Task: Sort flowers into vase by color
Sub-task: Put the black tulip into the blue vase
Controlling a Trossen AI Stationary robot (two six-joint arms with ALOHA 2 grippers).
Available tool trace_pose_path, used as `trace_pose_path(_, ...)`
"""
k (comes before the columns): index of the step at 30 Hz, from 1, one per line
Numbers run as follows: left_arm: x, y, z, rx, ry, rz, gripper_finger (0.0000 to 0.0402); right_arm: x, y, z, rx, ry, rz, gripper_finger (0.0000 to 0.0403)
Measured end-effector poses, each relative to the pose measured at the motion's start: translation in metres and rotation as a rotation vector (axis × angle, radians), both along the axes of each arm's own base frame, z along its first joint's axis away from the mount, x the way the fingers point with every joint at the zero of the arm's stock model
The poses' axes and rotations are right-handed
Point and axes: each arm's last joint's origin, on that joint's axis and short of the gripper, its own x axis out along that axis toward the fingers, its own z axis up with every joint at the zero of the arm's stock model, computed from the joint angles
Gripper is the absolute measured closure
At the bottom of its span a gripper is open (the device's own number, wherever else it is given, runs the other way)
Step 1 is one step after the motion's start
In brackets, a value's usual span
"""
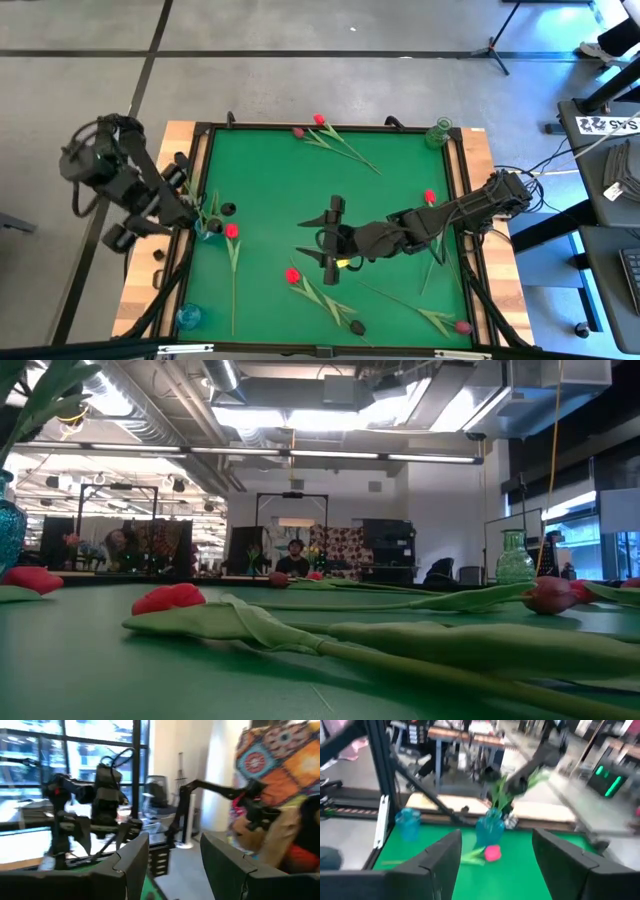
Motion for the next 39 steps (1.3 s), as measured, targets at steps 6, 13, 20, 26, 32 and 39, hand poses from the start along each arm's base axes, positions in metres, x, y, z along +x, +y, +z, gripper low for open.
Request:
trace_pose_path(6, 0.014, -0.021, -0.007, 0.075, 0.038, 0.032, 0.0227, -0.006, 0.005, -0.022, 0.085, 0.117, -0.031, 0.0162)
trace_pose_path(13, 0.062, -0.056, -0.017, 0.158, 0.042, 0.021, 0.0234, -0.014, 0.022, -0.041, 0.084, 0.148, -0.051, 0.0162)
trace_pose_path(20, 0.13, -0.033, -0.03, 0.177, 0.072, 0.028, 0.0257, -0.023, 0.038, -0.042, 0.053, 0.143, -0.064, 0.0162)
trace_pose_path(26, 0.148, 0.025, -0.022, 0.156, 0.026, 0.226, 0.0266, -0.038, 0.051, -0.049, 0.052, 0.193, -0.126, 0.0162)
trace_pose_path(32, 0.15, 0.061, -0.031, 0.17, 0.128, 0.393, 0.0266, -0.047, 0.053, -0.062, 0.213, 0.308, -0.175, 0.0162)
trace_pose_path(39, 0.126, 0.051, -0.024, 0.208, 0.115, 0.354, 0.0266, -0.044, 0.081, -0.122, 0.586, 0.702, -0.185, 0.0162)
